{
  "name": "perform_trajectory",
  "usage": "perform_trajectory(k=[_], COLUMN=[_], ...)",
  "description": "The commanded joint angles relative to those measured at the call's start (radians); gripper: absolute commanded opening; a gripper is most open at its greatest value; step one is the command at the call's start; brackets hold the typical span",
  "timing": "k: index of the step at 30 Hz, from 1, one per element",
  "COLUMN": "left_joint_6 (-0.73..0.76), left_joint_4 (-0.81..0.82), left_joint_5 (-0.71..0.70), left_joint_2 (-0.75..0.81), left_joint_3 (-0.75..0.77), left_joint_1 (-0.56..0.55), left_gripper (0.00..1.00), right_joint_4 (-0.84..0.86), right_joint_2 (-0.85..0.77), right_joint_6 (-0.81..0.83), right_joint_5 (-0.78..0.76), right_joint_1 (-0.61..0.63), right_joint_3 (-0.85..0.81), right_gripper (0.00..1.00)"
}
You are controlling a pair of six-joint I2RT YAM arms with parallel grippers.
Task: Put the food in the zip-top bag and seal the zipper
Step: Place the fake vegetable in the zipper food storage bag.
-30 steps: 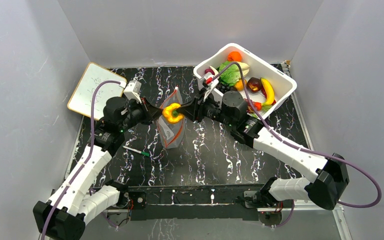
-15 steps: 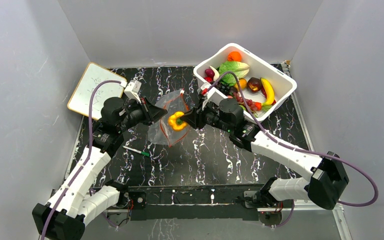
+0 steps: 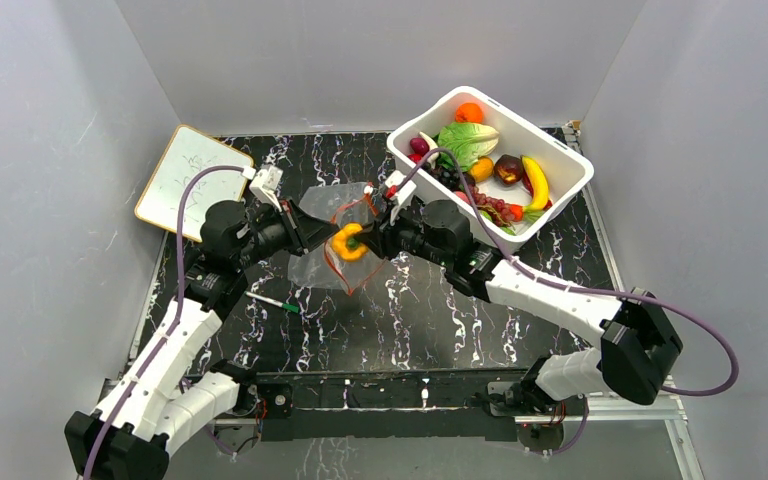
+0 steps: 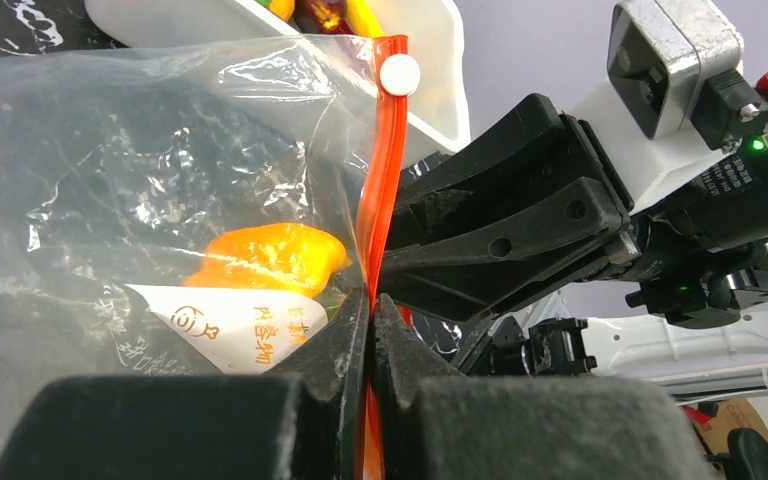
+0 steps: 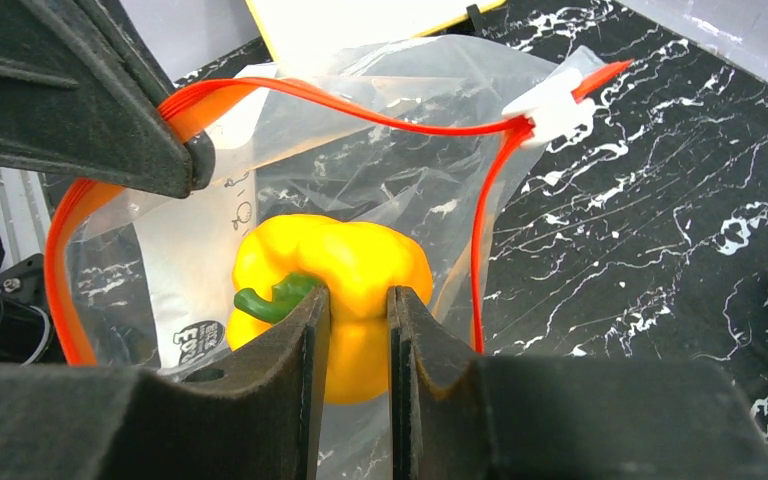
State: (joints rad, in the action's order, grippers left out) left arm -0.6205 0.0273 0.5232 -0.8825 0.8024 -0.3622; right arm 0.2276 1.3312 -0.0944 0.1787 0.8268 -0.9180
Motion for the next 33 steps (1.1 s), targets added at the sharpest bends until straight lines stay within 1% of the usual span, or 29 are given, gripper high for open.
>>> perform_trajectory(k=[1, 3, 6, 7, 9, 12, 15, 18, 22, 27, 31, 33], left_joint_6=[0.065, 0.102, 0.167, 0.187, 0.224, 0.255, 0.282, 0.316, 0.376, 0.459, 0.513, 0.540], left_joint_4=[-0.015, -0.022, -0.043, -0.055, -0.073, -0.085, -0.064, -0.029, 0.016, 0.057, 0.081, 0.081], left_joint_5=[-0.018, -0.037, -0.069, -0.074, -0.076, -0.081, -0.109, -0.155, -0.213, -0.160, -0.125, -0.107], left_joint_2=[0.034, 0.034, 0.019, 0.010, -0.006, -0.022, -0.028, -0.043, -0.081, -0.160, -0.181, -0.181], left_joint_3=[-0.018, -0.023, -0.014, -0.003, 0.015, 0.030, 0.025, 0.019, 0.032, 0.104, 0.138, 0.137], left_joint_1=[-0.003, -0.003, -0.003, -0.003, -0.004, -0.003, -0.003, -0.003, -0.003, -0.003, -0.004, -0.005], left_gripper=[0.00, 0.00, 0.00, 0.00, 0.00, 0.00, 0.00, 0.00, 0.00, 0.00, 0.00, 0.00], right_joint_4=[0.033, 0.004, -0.068, -0.087, -0.116, -0.156, -0.261, -0.369, -0.431, -0.484, -0.539, -0.548], right_joint_2=[0.017, 0.018, 0.011, 0.008, -0.002, -0.016, -0.010, 0.003, -0.005, 0.018, 0.084, 0.113], right_joint_6=[-0.011, -0.033, -0.080, -0.094, -0.125, -0.198, -0.251, -0.235, -0.188, -0.158, -0.113, -0.104], right_joint_5=[-0.063, -0.036, -0.012, -0.005, 0.012, 0.003, -0.019, -0.026, -0.033, -0.014, -0.006, -0.006], right_joint_1=[0.014, 0.014, 0.015, 0.015, 0.015, 0.015, 0.014, 0.013, 0.001, -0.109, -0.223, -0.278], right_joint_3=[-0.037, -0.056, -0.093, -0.101, -0.113, -0.128, -0.196, -0.292, -0.365, -0.490, -0.609, -0.640], right_gripper=[0.15, 0.24, 0.39, 0.43, 0.47, 0.49, 0.53, 0.56, 0.57, 0.58, 0.59, 0.59])
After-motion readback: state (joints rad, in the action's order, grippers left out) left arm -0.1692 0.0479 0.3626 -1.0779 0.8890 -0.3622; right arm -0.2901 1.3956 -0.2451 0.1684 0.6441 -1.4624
